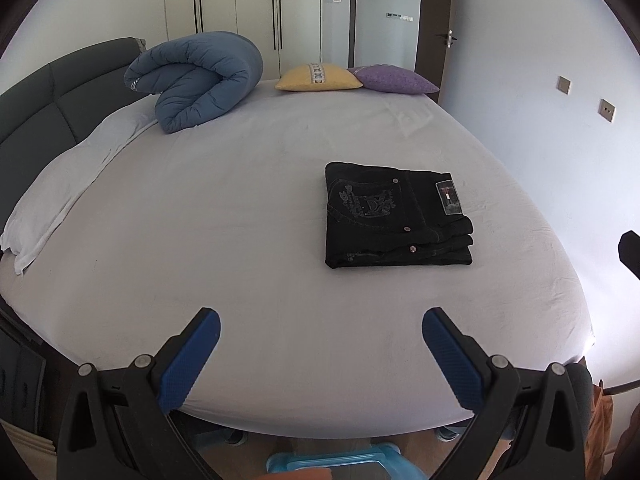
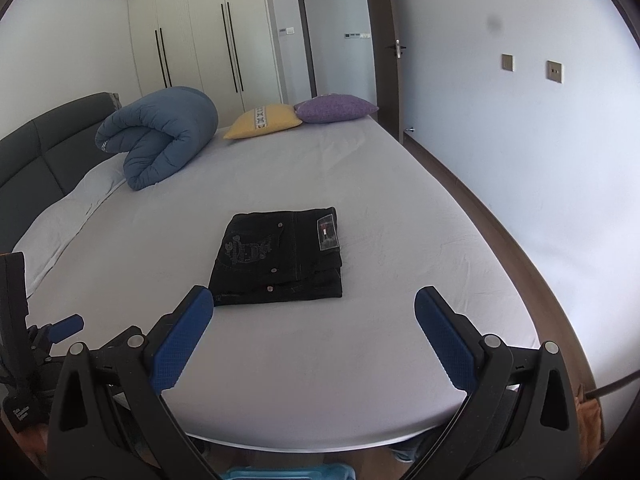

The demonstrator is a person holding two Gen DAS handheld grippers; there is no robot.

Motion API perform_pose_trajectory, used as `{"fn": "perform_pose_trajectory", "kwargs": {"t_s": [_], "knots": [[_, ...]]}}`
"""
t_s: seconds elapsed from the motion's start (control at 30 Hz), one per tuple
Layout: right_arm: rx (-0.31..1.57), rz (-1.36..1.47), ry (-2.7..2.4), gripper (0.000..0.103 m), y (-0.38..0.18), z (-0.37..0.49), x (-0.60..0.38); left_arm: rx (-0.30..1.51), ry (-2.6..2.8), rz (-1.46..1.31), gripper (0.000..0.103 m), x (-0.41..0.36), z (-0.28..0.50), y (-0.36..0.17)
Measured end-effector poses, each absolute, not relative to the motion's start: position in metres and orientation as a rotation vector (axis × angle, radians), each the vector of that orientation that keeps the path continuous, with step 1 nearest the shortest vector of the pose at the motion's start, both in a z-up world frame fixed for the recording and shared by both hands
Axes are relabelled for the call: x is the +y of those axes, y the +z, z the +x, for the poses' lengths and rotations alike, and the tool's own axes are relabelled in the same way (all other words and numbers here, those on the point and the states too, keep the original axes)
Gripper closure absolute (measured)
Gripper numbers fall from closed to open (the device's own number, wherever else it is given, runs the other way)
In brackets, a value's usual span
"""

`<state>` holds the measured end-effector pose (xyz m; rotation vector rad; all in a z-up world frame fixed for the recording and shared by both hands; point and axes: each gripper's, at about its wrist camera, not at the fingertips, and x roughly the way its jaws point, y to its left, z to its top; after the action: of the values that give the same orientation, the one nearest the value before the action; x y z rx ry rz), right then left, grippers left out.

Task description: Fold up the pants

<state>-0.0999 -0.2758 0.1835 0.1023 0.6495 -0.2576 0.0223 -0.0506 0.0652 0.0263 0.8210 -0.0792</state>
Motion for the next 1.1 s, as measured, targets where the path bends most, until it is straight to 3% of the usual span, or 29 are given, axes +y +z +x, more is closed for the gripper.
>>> {"fn": "perform_pose_trajectory", "kwargs": {"t_s": [1.1], "knots": [[0.720, 0.103, -0.234, 0.000, 0.148, -0.076, -0.276, 0.862, -0.086, 0.030, 0.000, -0.053, 0.030, 0.051]]}}
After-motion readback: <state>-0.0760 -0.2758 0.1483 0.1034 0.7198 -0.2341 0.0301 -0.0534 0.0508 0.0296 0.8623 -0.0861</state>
